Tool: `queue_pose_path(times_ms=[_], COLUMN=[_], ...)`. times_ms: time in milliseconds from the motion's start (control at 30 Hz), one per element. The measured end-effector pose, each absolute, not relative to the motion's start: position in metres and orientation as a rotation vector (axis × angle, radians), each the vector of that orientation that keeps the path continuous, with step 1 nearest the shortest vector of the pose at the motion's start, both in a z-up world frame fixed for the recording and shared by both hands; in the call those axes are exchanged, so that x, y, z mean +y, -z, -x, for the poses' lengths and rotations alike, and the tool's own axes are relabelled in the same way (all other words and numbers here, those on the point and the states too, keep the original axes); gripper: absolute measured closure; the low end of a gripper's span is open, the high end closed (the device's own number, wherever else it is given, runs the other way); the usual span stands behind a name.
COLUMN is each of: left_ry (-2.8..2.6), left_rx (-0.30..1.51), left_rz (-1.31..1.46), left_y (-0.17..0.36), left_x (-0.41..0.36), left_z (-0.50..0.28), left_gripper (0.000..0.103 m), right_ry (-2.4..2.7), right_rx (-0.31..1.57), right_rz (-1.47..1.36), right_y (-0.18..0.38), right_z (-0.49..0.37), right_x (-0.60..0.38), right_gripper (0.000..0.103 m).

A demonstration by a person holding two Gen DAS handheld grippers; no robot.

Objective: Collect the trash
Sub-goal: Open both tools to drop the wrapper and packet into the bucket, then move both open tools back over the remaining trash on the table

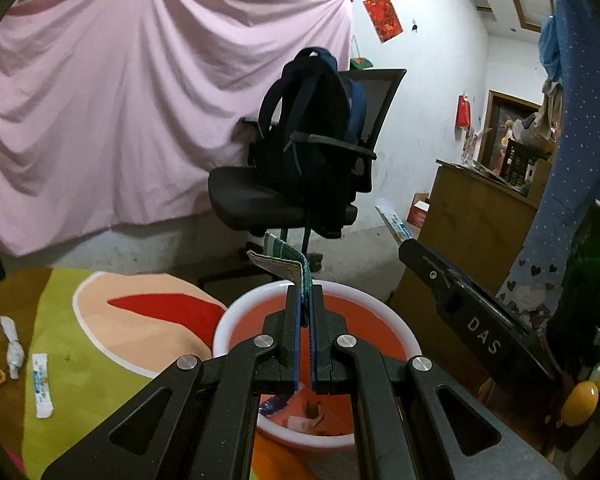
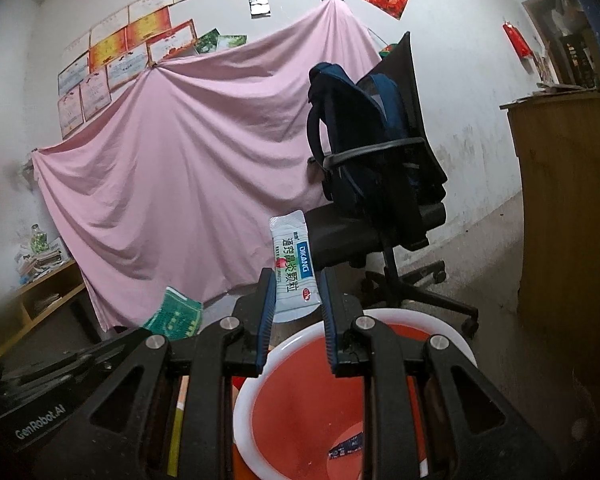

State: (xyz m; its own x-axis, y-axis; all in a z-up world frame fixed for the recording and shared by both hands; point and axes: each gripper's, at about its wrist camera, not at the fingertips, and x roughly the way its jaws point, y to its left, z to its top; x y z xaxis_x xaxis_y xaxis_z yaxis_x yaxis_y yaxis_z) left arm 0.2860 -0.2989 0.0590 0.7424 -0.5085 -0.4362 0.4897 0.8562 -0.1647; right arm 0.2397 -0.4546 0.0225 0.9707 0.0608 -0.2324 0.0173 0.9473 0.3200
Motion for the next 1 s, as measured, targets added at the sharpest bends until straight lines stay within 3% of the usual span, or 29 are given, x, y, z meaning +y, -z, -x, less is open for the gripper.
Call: queue_pose_path(times_ms=[633,767,933,1000], left_ry=[0.487,0.465,0.412,0.378], left_rx=[0.561,0.525,0.467,0.442], left_rz=[0.062,0.078,0.101,0.103], left_y=[-0.051,-0.057,-0.07,-0.073], left_x=[-0.281,-0.266,-0.239,-0.227], left_z=[-0.304,-0.298,-0.287,-0.28], left_gripper=[0.094,0.075,0.073,0.066], right_ry=[-0.022,-0.031,-0.049,-0.062], right_rx=[0.289,0.276,0.244,0.225], right_rz=[-0.312,-0.298,-0.27,-0.258], right_y=[-0.017,-0.02,-0.027,-0.031], right_z=[-0.248,-0.248,-0.244,-0.242], right_x=[-0.454,-0.45,-0.439,-0.433], right_gripper=[0.05,0.049,0.049,0.047])
